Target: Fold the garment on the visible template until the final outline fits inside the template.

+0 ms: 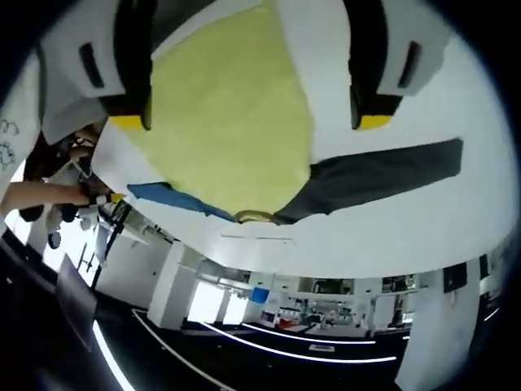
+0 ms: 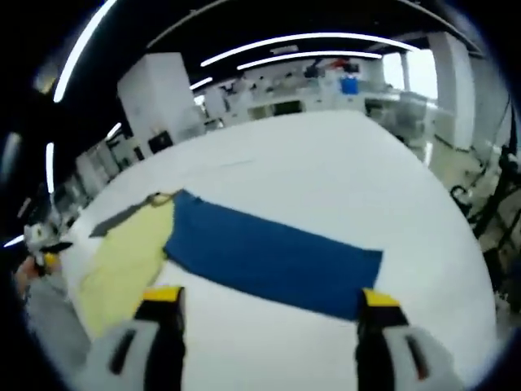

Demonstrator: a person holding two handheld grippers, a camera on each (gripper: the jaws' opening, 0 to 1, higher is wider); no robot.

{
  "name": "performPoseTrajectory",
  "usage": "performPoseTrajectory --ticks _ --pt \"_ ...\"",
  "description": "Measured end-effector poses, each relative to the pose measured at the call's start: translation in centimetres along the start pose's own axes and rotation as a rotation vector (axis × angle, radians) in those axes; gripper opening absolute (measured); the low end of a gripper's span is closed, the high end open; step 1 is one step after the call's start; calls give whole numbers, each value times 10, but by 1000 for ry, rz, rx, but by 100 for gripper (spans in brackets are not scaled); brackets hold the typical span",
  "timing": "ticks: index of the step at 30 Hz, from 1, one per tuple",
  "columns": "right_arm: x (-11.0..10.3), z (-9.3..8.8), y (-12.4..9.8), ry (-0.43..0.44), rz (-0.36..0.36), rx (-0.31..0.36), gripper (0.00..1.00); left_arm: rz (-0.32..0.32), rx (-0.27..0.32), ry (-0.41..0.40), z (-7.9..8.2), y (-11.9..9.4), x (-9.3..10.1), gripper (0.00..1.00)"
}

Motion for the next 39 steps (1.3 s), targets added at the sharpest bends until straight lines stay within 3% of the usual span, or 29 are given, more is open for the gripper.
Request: performPoseTrajectory --ticks 5,7,9,13,22,29,39 --pt "18 0 3 90 -62 1 78 15 -4 -19 -4 -1 1 99" --pt "37 -1 5 83 -91 -11 73 23 -9 -26 -6 -3 1 98" --pt "42 -3 0 62 -149 -35 65 34 -19 -27 -9 -5 2 98" --pt "54 -11 4 103 -207 -50 51 47 -28 -38 -15 -6 1 97" --pt "57 -19 7 177 -253 -74 25 56 -43 -45 -19 -7 5 95" --pt "50 -25 6 169 -276 -100 18 40 -51 -66 -28 -4 13 94" --pt "62 -25 12 183 -283 -117 2 26 -61 -67 -29 -5 19 92"
Point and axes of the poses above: the point that each gripper's makers call its tool centre point, and the gripper's own axes: y roughly forward along the fingers, x roughly to its right, z roughly out of its top, the point moved 5 cm from there along -y, roughly backward along the fingers, and after that the axes turned 3 degrees about -z, right-handed, at the moved point
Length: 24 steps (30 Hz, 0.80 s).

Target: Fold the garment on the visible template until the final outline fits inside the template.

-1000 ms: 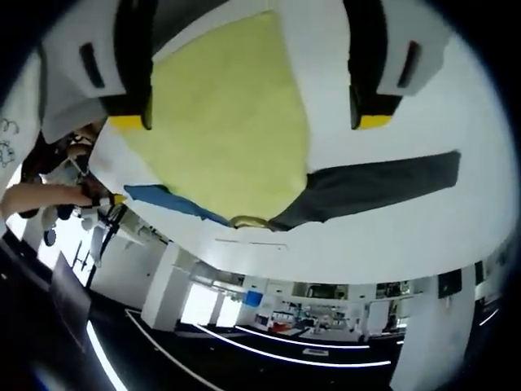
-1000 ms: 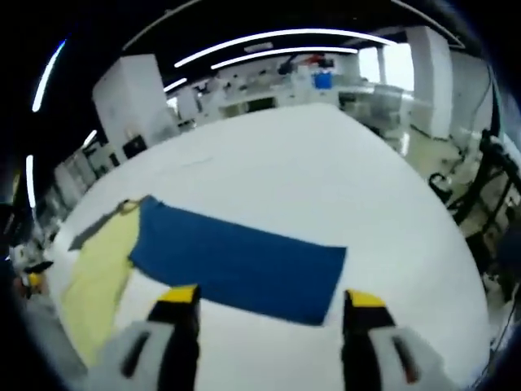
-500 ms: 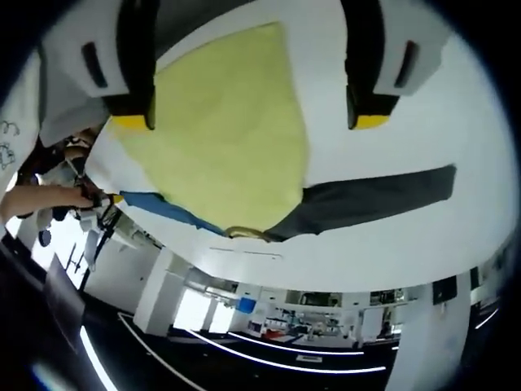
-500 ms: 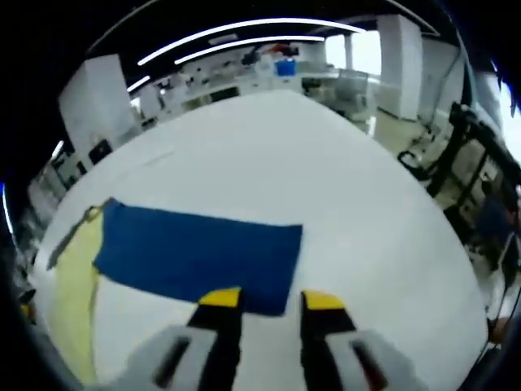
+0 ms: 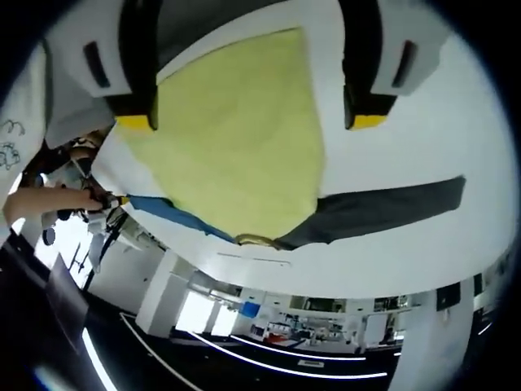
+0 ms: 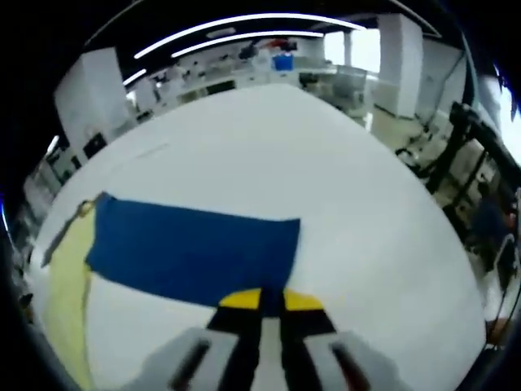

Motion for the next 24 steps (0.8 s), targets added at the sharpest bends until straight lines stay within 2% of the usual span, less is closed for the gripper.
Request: performPoseTrajectory --ticks 5,7,16,22,24 --pt "0 4 -4 -1 -24 25 0 -9 6 1 1 0 1 90" --pt "-3 6 -6 -36 -33 33 0 -14 8 5 1 0 2 89" --pt "-21 24 -10 -56 -10 74 0 -45 27 23 4 -2 5 87" --pt "-57 34 -18 -92 30 91 0 -52 38 25 5 -7 4 87" --pt "-66 41 -14 -106 45 95 0 -50 46 51 5 -9 8 87"
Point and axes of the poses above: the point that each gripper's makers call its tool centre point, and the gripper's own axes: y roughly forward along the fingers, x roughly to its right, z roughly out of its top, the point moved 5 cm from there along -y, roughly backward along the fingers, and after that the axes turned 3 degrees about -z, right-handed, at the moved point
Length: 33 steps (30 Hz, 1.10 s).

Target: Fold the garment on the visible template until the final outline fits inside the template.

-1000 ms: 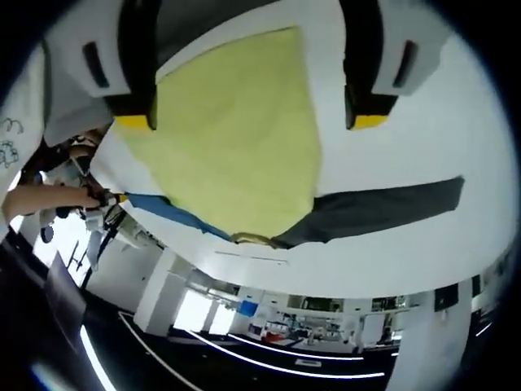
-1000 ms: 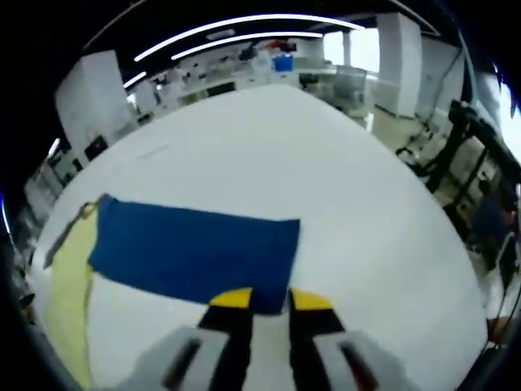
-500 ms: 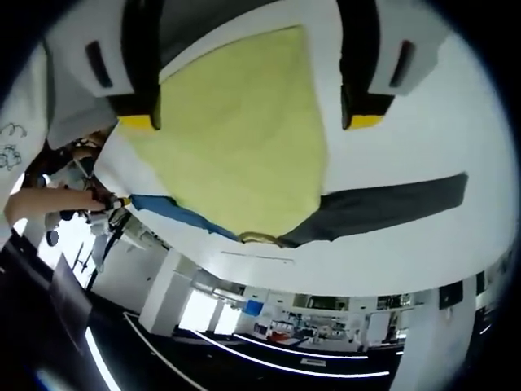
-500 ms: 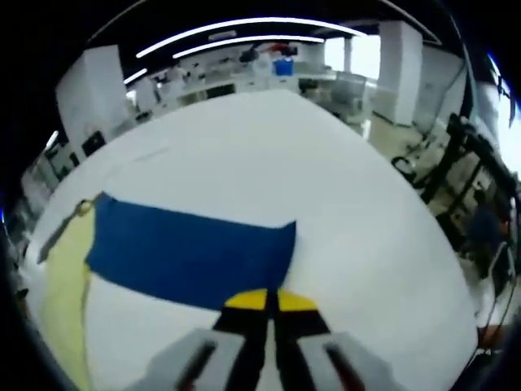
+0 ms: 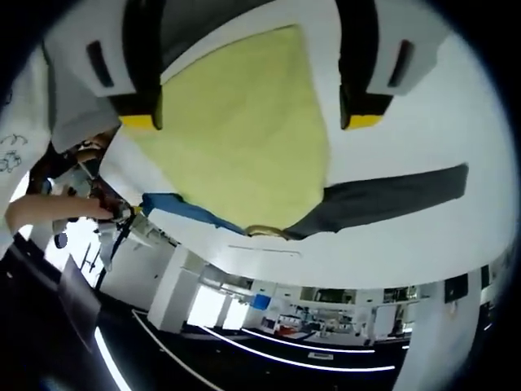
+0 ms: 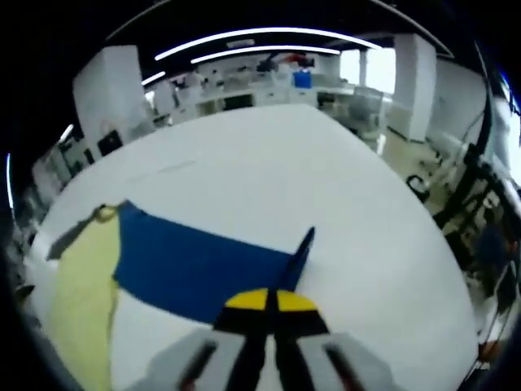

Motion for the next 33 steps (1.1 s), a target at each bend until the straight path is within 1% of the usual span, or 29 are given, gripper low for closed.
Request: performPoseTrajectory --ticks 1,2,3,4,5,6,8,10,11,13,14,15,18,19,22,24,25,26,28,29,33 --pt "-11 -1 -6 -3 7 2 0 -2 1 0 0 -1 0 87" --pt "-21 1 -7 -12 16 5 0 -5 4 0 0 -1 1 87" --pt "-14 4 1 -18 23 6 0 -7 11 -4 -1 -2 2 87" --pt "-17 6 3 -23 31 8 0 -9 13 -7 -1 -2 2 87" --pt "-27 6 2 -28 42 10 0 -9 17 -3 -2 -3 2 87" --pt "-41 7 1 -34 60 14 0 -8 18 0 -3 -4 3 87" --pt "-58 15 5 -60 98 20 0 -7 13 10 -4 -4 4 87" --pt "-84 16 -3 -82 133 27 0 -10 12 19 -4 -5 4 86" --pt "-85 19 0 -85 147 30 0 -13 11 24 -4 -6 6 87" --pt "-101 24 1 -96 183 35 0 -11 7 36 -3 -6 5 87" --pt "-113 27 1 -106 212 38 0 -12 5 42 -3 -6 5 87" --pt "-116 28 2 -108 220 39 0 -12 2 51 -3 -6 5 87" --pt "-143 36 4 -123 273 45 0 -15 -11 58 -4 -5 3 87" --pt "-149 38 6 -126 289 44 0 -15 -20 61 -5 -5 2 87" --pt "-171 44 7 -127 343 50 0 -11 -44 83 -8 -6 1 87" --pt "-184 52 9 -114 376 60 0 -14 -50 90 -9 -6 2 87" --pt "-195 53 4 -114 393 67 0 -16 -51 91 -9 -6 2 87" --pt "-201 55 3 -113 403 70 0 -16 -52 91 -9 -6 2 87" --pt "-212 63 10 -98 441 73 0 -15 -52 91 -9 -6 2 87" --pt "-221 64 7 -92 458 74 0 -13 -51 90 -9 -6 3 87" --pt "-245 70 6 -101 502 78 0 -11 -43 82 -10 -6 4 86"
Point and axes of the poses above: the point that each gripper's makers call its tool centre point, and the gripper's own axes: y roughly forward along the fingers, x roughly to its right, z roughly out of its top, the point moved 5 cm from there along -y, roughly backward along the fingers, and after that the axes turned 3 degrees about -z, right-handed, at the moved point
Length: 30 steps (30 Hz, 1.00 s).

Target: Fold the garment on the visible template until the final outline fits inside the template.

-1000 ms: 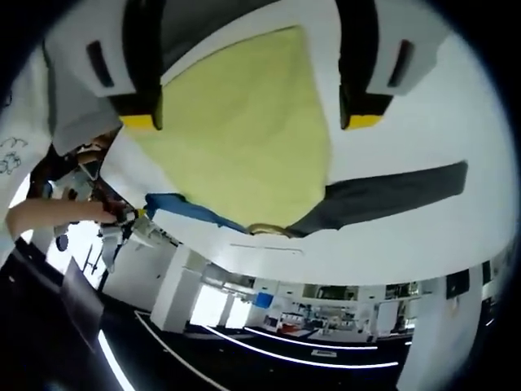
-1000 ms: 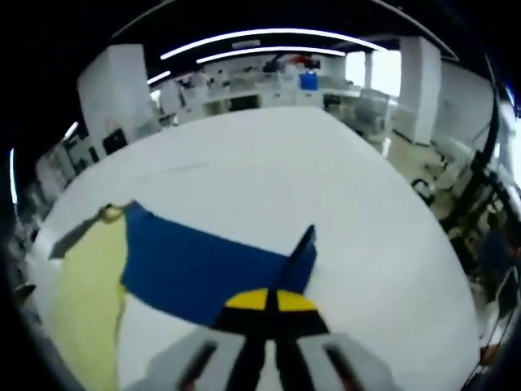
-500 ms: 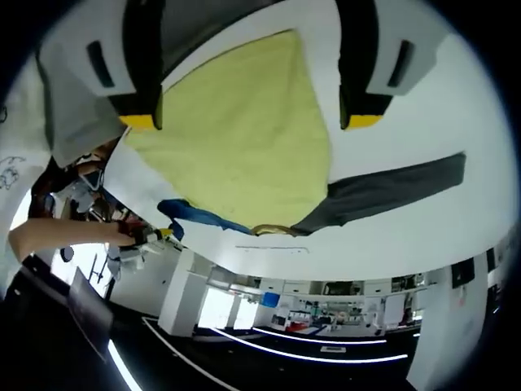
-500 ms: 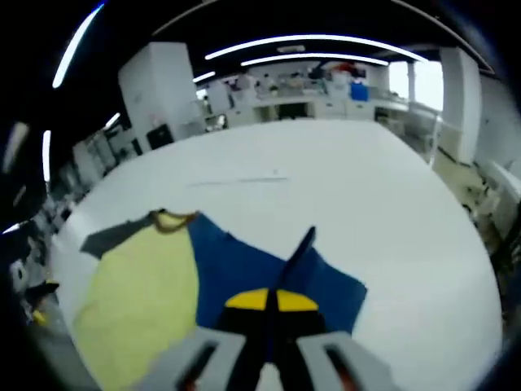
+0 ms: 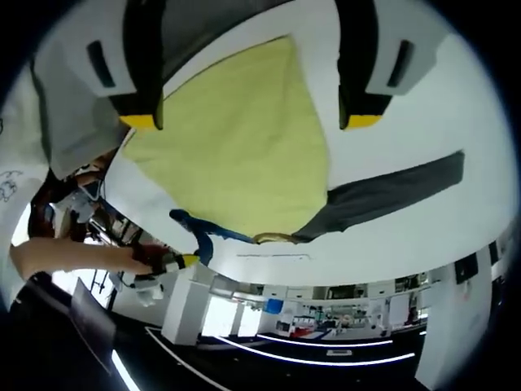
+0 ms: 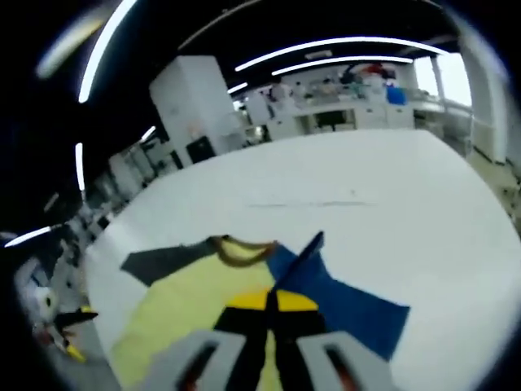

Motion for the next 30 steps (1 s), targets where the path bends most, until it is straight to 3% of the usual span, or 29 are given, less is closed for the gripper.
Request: performPoseTrajectory --ticks 7,19,21,30 --pt "-46 9 18 -42 92 -1 0 0 10 -6 1 2 1 85" --pt "-107 17 60 -89 205 -21 0 7 1 -5 -1 3 -3 85" --pt "-123 12 63 -100 217 -18 0 8 -5 -6 -3 3 -3 85" --pt "-158 -4 95 -118 230 -37 0 13 -13 -22 -8 1 -3 85"
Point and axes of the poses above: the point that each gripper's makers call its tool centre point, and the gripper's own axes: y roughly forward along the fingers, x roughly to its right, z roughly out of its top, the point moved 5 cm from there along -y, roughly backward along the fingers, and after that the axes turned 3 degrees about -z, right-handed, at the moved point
